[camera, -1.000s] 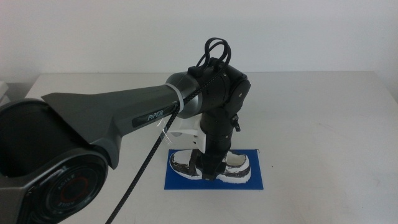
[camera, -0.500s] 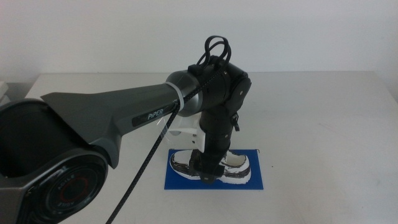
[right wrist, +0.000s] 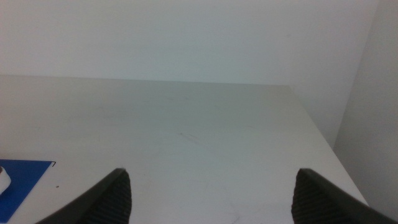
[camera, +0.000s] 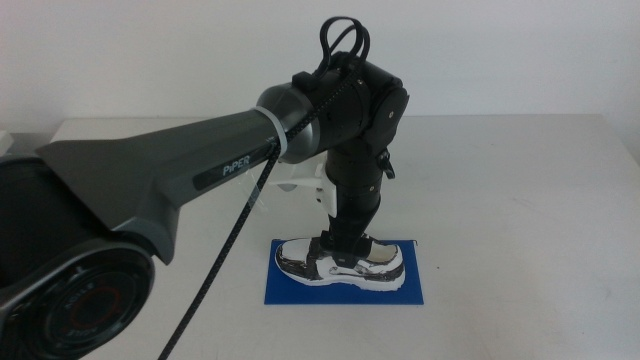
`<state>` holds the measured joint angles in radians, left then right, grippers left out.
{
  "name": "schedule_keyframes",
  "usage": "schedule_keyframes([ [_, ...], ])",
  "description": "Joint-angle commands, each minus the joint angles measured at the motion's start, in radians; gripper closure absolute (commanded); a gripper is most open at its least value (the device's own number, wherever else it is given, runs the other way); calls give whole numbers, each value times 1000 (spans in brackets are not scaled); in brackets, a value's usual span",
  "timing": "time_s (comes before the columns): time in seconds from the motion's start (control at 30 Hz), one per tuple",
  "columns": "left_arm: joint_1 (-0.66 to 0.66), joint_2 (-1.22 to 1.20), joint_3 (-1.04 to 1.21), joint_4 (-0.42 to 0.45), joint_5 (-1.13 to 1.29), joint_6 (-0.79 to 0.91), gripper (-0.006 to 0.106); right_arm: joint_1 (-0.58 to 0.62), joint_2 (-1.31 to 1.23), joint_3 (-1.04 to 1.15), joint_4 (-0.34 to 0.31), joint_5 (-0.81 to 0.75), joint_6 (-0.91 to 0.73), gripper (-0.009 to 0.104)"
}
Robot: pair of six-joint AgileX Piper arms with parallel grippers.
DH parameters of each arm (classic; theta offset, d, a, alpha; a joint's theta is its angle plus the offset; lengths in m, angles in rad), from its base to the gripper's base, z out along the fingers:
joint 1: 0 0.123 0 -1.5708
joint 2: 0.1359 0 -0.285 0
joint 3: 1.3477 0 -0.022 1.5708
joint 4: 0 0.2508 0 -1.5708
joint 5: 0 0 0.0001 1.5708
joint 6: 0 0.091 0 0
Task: Use one arm to grab the shoe from the table and place it on the mat.
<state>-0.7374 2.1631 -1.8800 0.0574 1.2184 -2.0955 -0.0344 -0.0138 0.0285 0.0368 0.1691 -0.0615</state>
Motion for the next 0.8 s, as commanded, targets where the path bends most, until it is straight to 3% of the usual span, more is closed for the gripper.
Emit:
schedule_keyframes([
  [0.0,1,-86,-30,10,99,-23,14,-5,-21,-10,-8,-79,-13,29],
  [0.4,1,-241,16,34,99,-21,14,-5,-21,-10,-8,-79,-13,29],
  [0.6,1,-371,16,185,99,71,14,-5,-21,-10,-8,-79,-13,29],
  [0.77,1,-431,16,377,99,313,14,-5,-21,-10,-8,-79,-13,29],
])
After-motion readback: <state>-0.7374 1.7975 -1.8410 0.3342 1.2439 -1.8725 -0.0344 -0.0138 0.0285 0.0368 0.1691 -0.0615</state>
